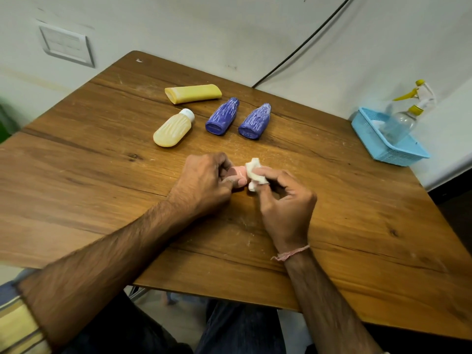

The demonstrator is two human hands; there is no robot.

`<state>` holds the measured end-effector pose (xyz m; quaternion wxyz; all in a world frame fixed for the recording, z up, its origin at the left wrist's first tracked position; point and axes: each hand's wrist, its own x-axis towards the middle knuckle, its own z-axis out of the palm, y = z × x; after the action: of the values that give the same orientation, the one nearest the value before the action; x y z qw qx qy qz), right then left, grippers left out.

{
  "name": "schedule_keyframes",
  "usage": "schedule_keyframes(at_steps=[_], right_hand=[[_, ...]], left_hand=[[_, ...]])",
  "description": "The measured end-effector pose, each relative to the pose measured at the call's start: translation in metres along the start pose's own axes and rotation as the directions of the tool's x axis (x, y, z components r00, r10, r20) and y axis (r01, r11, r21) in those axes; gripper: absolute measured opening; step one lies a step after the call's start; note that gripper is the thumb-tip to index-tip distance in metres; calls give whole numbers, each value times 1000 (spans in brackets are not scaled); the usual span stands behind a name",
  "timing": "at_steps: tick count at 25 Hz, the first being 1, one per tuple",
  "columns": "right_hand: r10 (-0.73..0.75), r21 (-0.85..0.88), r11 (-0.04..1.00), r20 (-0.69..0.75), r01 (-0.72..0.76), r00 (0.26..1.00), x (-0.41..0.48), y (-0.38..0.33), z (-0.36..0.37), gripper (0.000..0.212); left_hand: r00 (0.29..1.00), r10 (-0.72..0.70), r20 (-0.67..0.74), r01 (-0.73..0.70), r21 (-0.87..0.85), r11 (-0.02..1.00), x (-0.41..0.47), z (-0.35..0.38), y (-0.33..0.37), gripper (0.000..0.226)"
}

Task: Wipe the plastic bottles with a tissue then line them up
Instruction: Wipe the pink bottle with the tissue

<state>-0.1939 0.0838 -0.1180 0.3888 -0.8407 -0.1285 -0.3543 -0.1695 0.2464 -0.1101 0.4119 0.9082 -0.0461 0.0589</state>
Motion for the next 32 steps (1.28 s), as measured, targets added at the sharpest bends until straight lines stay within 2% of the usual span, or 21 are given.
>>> schedule_keyframes(at_steps=[2, 4, 5, 7, 9, 10, 11, 13, 14, 16, 17, 19, 22, 25, 26, 29, 32], right_hand=[[215, -35, 975, -132, -221, 968, 11, 17, -4, 25], [348, -121, 926, -101, -358, 932, 17, 26, -6, 28], [337, -148, 928, -55, -342, 940, 16, 25, -5, 28], [202, -132, 972, 39, -196, 979, 10, 14, -3, 27], [17, -39, 999, 121, -13, 993, 1, 2, -1, 24], [-23, 30, 999, 124, 19, 992, -1, 0, 0, 23], [10, 102, 995, 94, -19, 996, 0, 1, 0, 22], [195, 168, 968, -43, -185, 980, 9, 12, -1, 23], [289, 131, 952, -99, -276, 952, 14, 19, -2, 25], [401, -7, 915, -84, -403, 912, 20, 26, -4, 28], [400, -62, 913, -48, -403, 915, 19, 25, -4, 28], [284, -100, 954, 12, -281, 959, 13, 18, -4, 25], [39, 1, 999, 93, -39, 995, 2, 6, 0, 20], [118, 186, 972, 135, -143, 984, 5, 5, 2, 24], [138, 181, 970, 139, -162, 981, 6, 7, 2, 25], [207, -29, 978, 33, -206, 978, 13, 21, -1, 26], [371, -67, 927, -4, -370, 929, 23, 33, -4, 28]], left_hand=[[1000, -4, -3, 4, 4, 1000, 0, 0, 0, 31], [1000, -6, -7, 6, 1, 1000, 1, -1, -1, 32], [1000, -4, -8, 4, -2, 1000, 1, -1, -1, 32], [1000, -1, 1, 1, 3, 1000, 0, -1, -1, 32], [1000, 12, 9, -12, 13, 1000, 0, -1, -2, 31], [1000, 20, 7, -20, 12, 1000, 0, -1, -2, 30], [1000, 27, 6, -27, 11, 1000, 0, 0, -2, 30], [999, 33, 10, -34, 19, 999, 0, 0, -2, 31], [999, 33, 12, -33, 20, 999, 1, 0, -2, 32], [999, 32, 12, -32, 24, 999, 2, 0, -3, 33], [1000, 29, 11, -29, 25, 999, 2, 1, -3, 33], [1000, 17, 7, -18, 18, 1000, 3, 1, -3, 31], [1000, 27, -4, -27, 30, 999, 2, 2, -3, 27], [999, 43, -20, -42, 14, 999, 2, 3, -5, 27], [999, 44, -17, -44, 14, 999, 2, 3, -6, 27], [999, 45, -4, -45, 19, 999, 3, 3, -6, 26], [998, 59, -15, -59, 9, 998, 4, 3, -6, 29]])
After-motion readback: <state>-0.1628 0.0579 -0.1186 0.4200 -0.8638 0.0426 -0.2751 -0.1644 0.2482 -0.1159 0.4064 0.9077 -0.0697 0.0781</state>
